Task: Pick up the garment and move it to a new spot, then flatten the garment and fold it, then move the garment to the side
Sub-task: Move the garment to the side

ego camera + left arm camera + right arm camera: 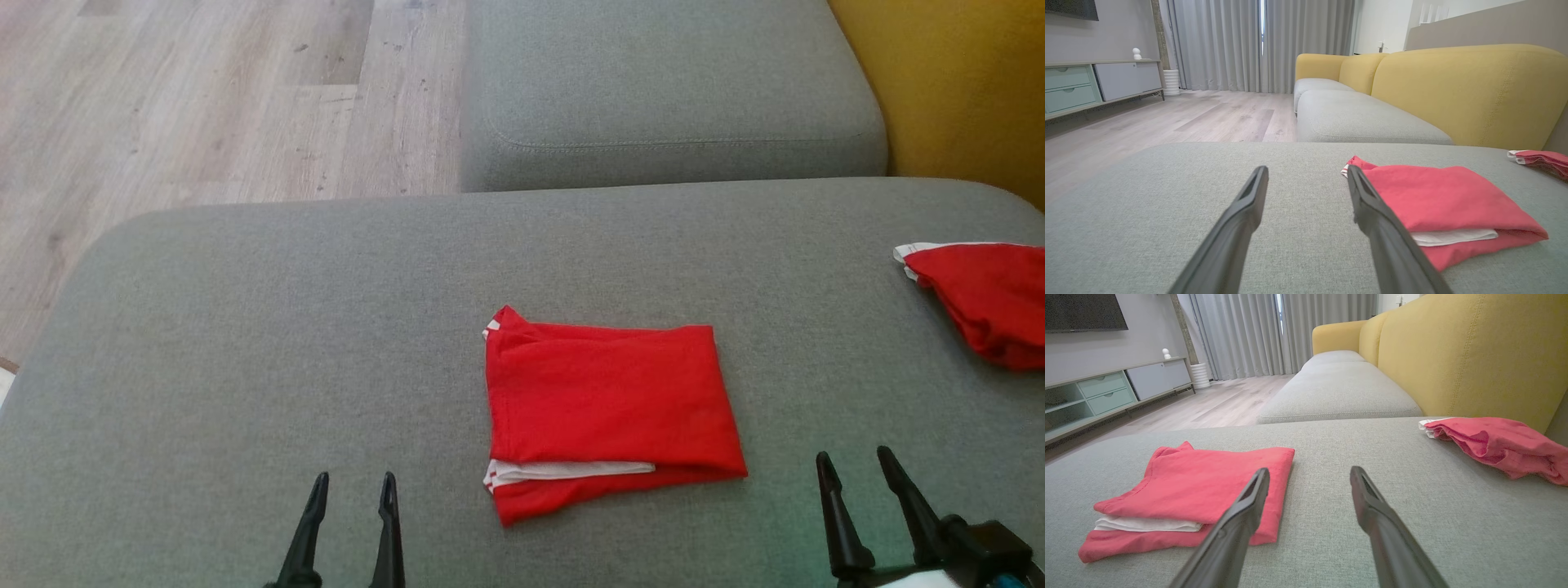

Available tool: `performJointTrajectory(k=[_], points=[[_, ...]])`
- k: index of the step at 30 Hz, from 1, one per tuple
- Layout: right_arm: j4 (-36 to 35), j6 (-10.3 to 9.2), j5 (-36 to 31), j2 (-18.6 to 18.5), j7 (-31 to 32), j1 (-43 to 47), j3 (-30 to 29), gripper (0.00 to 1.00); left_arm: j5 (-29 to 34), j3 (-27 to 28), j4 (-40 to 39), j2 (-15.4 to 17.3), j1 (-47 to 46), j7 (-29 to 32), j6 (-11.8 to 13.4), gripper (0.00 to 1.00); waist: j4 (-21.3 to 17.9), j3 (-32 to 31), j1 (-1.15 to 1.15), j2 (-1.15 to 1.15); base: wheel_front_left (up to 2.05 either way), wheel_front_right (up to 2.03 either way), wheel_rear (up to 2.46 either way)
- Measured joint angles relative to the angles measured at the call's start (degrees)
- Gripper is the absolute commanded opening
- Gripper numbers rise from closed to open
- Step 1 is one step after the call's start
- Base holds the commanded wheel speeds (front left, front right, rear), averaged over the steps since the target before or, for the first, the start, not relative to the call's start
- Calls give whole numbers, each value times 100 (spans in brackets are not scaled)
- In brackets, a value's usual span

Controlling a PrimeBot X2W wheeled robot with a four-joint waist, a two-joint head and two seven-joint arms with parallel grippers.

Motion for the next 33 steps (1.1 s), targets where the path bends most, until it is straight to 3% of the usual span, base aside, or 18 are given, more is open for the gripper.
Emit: performJointTrajectory(k=[23,33], points=[[55,0,-83,14,0,13,15,100,115,67,82,-68,-1,0,-82,100,111,137,0,0,0,0,0],[1121,0,591,-9,231,-815,425,100,124,-67,127,-81,-59,0,-125,100,303,479,1,0,0,0,0]])
